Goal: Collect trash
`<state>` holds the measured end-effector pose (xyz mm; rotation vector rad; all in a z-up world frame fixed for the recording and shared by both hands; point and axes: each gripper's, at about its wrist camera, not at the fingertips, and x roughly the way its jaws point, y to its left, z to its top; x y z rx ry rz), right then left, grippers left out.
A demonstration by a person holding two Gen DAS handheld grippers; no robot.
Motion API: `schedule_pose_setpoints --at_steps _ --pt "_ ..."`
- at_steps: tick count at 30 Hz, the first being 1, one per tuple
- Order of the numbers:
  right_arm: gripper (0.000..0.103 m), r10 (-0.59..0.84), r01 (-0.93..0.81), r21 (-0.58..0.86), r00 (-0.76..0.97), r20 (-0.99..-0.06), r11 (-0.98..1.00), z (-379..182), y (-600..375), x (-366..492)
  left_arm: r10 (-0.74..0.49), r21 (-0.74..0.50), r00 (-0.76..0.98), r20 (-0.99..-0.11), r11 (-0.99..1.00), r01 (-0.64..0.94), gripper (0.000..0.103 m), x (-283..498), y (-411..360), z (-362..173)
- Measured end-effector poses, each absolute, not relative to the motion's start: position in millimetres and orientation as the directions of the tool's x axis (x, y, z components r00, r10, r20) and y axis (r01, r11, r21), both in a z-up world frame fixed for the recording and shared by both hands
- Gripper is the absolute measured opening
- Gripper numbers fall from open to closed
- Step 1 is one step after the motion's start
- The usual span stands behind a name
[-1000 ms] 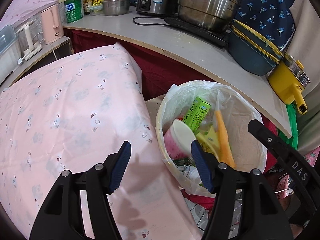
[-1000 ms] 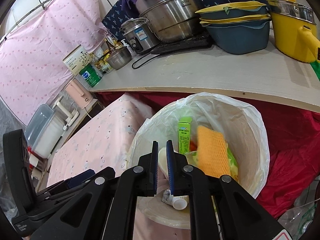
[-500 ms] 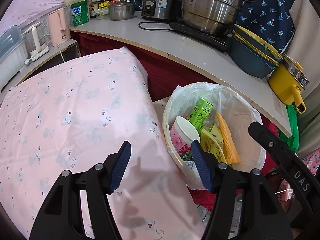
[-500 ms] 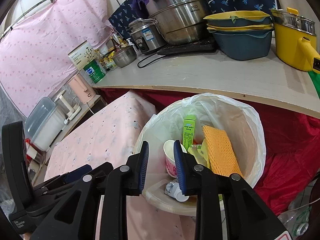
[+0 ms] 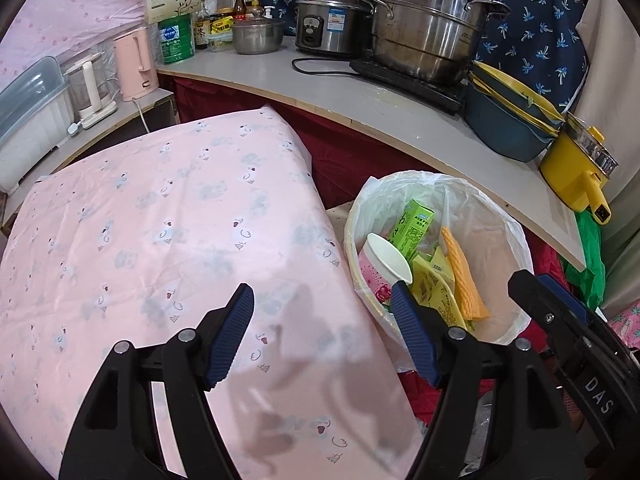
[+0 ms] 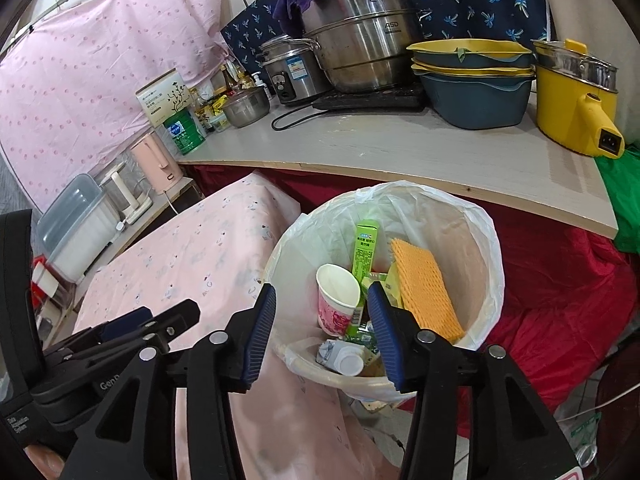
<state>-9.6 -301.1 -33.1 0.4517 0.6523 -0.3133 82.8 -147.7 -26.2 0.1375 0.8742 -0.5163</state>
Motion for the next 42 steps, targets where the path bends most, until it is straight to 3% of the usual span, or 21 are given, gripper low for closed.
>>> schedule_pose_setpoints --at_steps 18,21,23,24,32,35,42 --pt "0.071 -0.233 0.456 0.162 0.69 -0.685 0.875 -35.2 -284.4 -32.3 -0.33 -0.035 0.573 -0.75 0.885 0.464 0.073 65.1 -127.7 -25.8" --pt "0.073 -0.251 0.464 0.139 0.68 -0.689 0.875 -35.2 -283.0 -35.1 -0.323 -0.023 0.585 -0.744 0.887 0.46 0.08 61.5 -126.0 -24.8" --pt "0.077 -0.259 0.464 0.124 0.674 -0.692 0.877 -36.0 -281.1 -37.1 -0.317 -0.015 0.594 -0.74 0.89 0.456 0.082 59.2 -124.6 -24.5" --pt "0.084 -0.261 0.464 0.118 0.671 -0.694 0.878 -36.4 -280.1 -37.6 -0.314 -0.012 0.596 -0.739 0.89 0.455 0.082 58.1 -124.1 -24.8" --pt "0.086 -0.28 0.46 0.07 0.649 -0.708 0.885 -41.2 -272.5 -40.8 -0.299 0.0 0.604 -0.739 0.896 0.443 0.085 52.7 -119.2 -28.0" --pt "0.097 -0.283 0.457 0.064 0.648 -0.707 0.887 -42.4 -271.4 -42.5 -0.293 0.007 0.609 -0.737 0.898 0.44 0.086 50.2 -117.6 -29.4" --pt "0.097 -0.301 0.454 0.034 0.643 -0.704 0.891 -44.7 -266.7 -46.8 -0.288 0.019 0.613 -0.736 0.896 0.444 0.088 41.4 -116.7 -33.1"
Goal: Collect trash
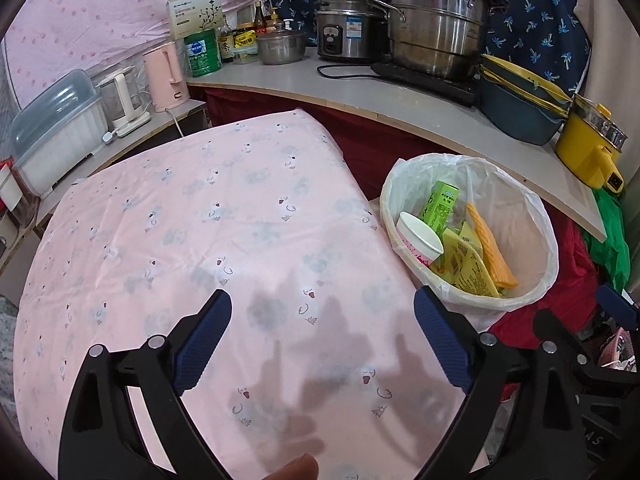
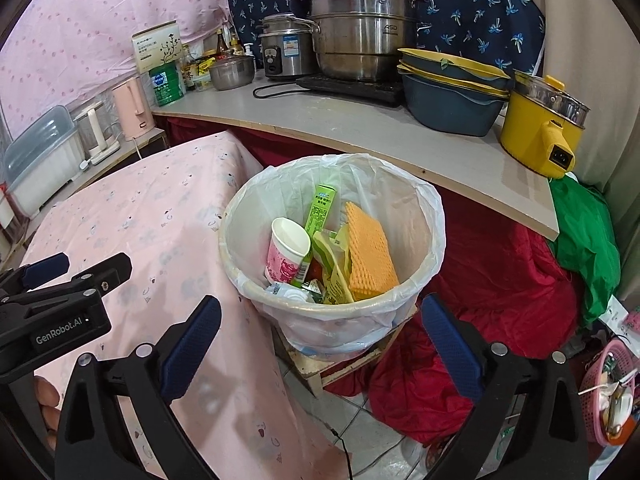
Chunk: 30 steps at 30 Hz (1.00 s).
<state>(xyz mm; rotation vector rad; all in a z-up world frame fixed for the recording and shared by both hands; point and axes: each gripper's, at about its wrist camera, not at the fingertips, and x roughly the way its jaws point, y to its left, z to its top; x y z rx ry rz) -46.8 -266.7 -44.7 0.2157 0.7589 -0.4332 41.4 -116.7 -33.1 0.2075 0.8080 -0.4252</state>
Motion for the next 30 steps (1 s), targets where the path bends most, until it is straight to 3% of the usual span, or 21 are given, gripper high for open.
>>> schedule_pose_setpoints --at_steps 30 --pt "0.097 -0.338 0.455 -0.024 0.623 -0.706 0.89 -52.5 -252.0 -56.9 -0.282 0.036 0.616 -0.736 0.892 0.451 0.089 21.6 -110.5 -41.4"
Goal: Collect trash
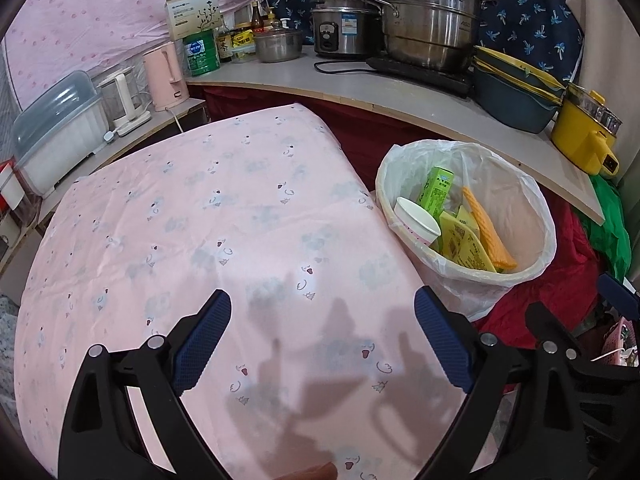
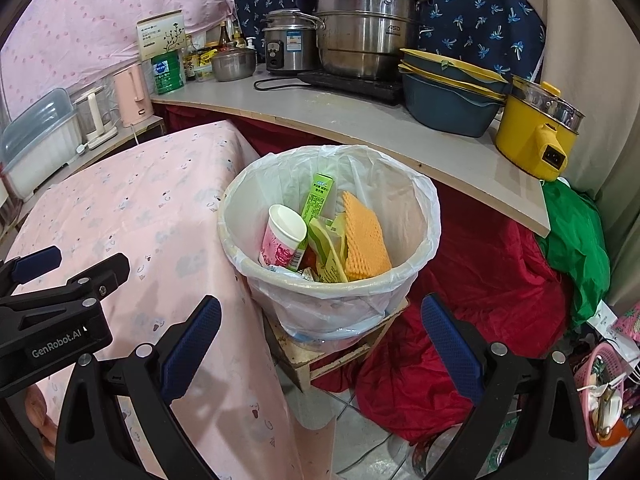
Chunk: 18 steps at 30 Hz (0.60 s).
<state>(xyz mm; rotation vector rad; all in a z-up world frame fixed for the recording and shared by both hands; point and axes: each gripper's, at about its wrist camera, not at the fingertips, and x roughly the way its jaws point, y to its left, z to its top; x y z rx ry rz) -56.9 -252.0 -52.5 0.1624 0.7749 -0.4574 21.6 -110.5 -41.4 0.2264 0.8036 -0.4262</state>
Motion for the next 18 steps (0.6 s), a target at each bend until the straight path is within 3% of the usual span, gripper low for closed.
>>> schedule_pose_setpoints --at_steps 18 --pt "0.097 -0.339 0.459 -0.024 0.62 -0.708 0.888 -55.6 -252.1 -56.5 -0.267 0.049 0.628 -0.731 0.898 0.438 0.088 19.4 -109.9 -42.4"
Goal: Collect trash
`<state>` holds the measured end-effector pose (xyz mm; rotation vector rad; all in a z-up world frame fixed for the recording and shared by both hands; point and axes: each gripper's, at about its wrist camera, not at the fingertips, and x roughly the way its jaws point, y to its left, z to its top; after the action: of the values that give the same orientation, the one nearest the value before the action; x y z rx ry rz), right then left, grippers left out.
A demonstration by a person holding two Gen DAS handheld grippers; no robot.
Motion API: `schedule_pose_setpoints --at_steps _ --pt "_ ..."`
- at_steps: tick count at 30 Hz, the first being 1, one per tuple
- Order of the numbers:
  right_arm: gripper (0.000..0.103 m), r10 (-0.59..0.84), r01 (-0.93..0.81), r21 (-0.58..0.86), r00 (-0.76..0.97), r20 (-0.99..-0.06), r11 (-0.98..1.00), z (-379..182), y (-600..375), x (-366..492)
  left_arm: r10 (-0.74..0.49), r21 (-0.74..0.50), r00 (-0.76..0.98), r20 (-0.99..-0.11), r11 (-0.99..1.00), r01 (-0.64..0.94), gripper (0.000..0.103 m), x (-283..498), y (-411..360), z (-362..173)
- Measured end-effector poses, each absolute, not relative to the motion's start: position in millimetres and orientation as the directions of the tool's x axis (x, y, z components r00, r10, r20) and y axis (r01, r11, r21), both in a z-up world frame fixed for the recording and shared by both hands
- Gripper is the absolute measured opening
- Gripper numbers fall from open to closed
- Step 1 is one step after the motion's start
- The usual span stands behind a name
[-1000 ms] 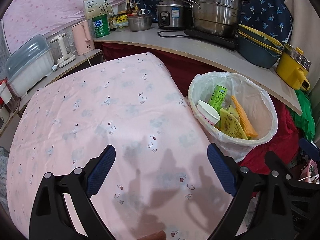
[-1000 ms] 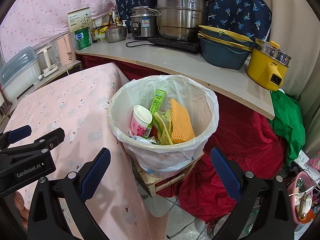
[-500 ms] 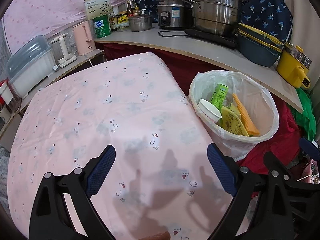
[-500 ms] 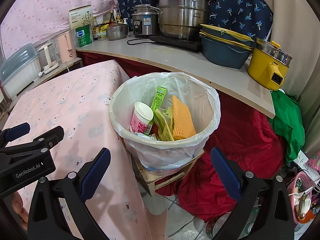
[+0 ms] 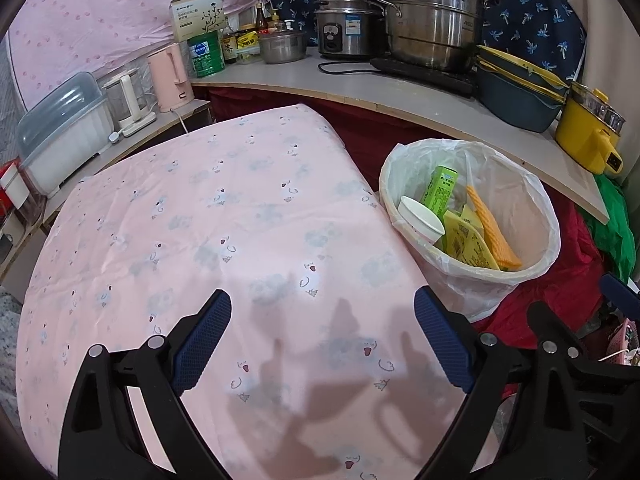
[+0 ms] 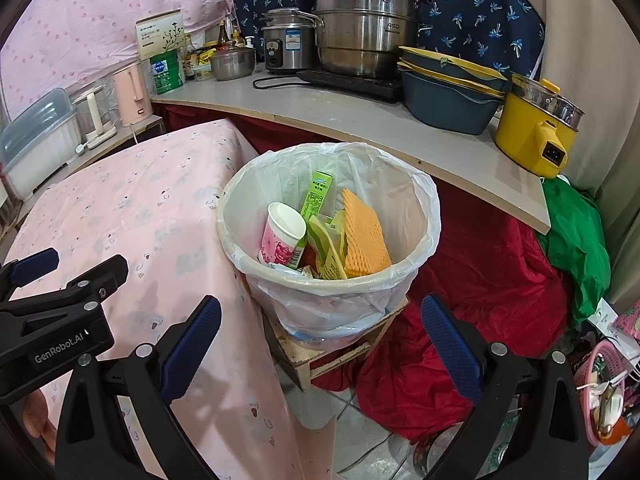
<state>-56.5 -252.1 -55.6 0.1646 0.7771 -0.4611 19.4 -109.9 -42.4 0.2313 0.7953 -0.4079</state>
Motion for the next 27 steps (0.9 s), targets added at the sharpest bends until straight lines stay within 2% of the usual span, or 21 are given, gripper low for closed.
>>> schedule_pose_setpoints --at_steps 27 --pt "0.097 -0.341 0.464 -0.021 0.62 -0.707 0.886 -56.8 -254.4 -60.7 -0.269 0.042 0.622 -0.735 0.898 0.438 0.088 17.1 -109.1 -43.0"
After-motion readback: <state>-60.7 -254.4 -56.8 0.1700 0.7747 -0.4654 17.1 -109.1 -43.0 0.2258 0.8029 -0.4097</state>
